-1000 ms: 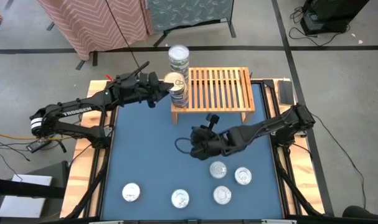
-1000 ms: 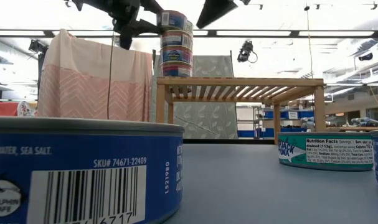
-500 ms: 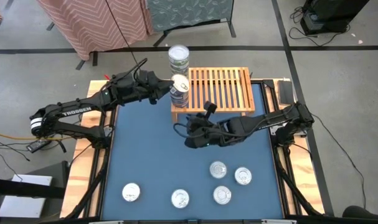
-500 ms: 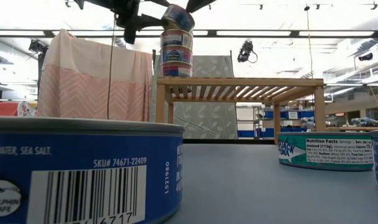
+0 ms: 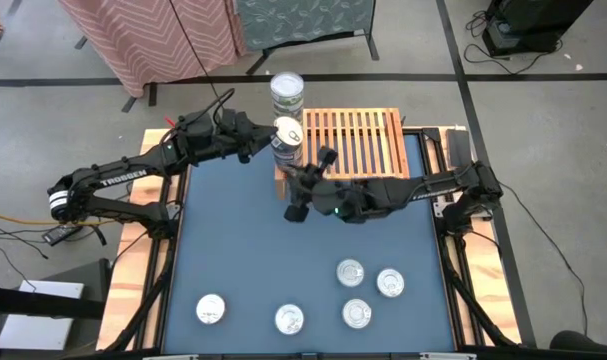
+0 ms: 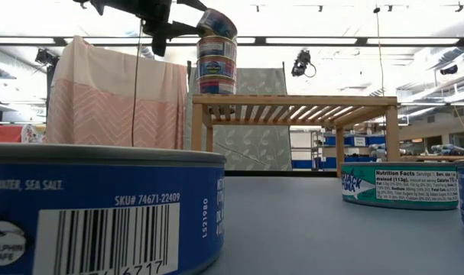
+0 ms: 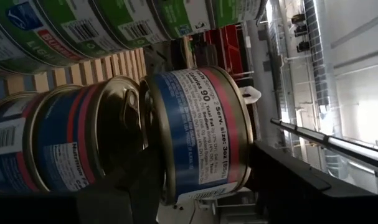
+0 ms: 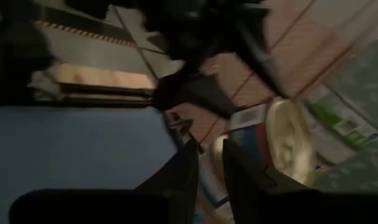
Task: Stack canned seafood by type on shelf
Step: Stack the blue tuna can on top of the other blue tuna cans on the shelf
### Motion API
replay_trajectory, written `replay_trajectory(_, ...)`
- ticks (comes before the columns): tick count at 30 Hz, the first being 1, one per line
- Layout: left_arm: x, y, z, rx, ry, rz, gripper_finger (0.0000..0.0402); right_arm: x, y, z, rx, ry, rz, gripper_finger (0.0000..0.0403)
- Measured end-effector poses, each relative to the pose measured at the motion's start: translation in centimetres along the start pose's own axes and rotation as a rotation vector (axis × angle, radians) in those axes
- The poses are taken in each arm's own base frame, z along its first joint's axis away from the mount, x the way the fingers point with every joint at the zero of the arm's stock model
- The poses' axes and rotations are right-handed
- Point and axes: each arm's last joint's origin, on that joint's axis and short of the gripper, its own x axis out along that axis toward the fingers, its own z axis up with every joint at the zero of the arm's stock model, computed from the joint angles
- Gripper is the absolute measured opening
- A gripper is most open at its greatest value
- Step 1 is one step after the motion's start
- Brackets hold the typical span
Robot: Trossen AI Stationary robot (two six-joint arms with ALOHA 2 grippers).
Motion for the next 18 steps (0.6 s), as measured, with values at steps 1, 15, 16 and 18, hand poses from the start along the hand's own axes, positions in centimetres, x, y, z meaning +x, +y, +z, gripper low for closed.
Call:
replay_trajectory(1, 0.0, 0.0, 0.0, 0.0, 0.009, 0.001, 0.0234, 0.3, -0.3, 0.1, 0.002, -0.007, -0.009, 0.0078)
replay_trajectory(15, 0.0, 0.4, 0.2, 0.0, 0.015, 0.03, 0.0234, 3.4, -3.4, -0.5, -0.02, 0.012, -0.021, 0.0079)
replay_trajectory(16, 0.0, 0.4, 0.2, 0.002, 0.015, 0.029, 0.0234, 3.5, -3.5, -0.6, -0.021, 0.015, -0.022, 0.0078)
replay_trajectory(18, 0.0, 0.3, 0.2, 0.02, 0.021, 0.024, 0.0234, 3.7, -3.7, -0.7, -0.019, 0.019, -0.03, 0.0078)
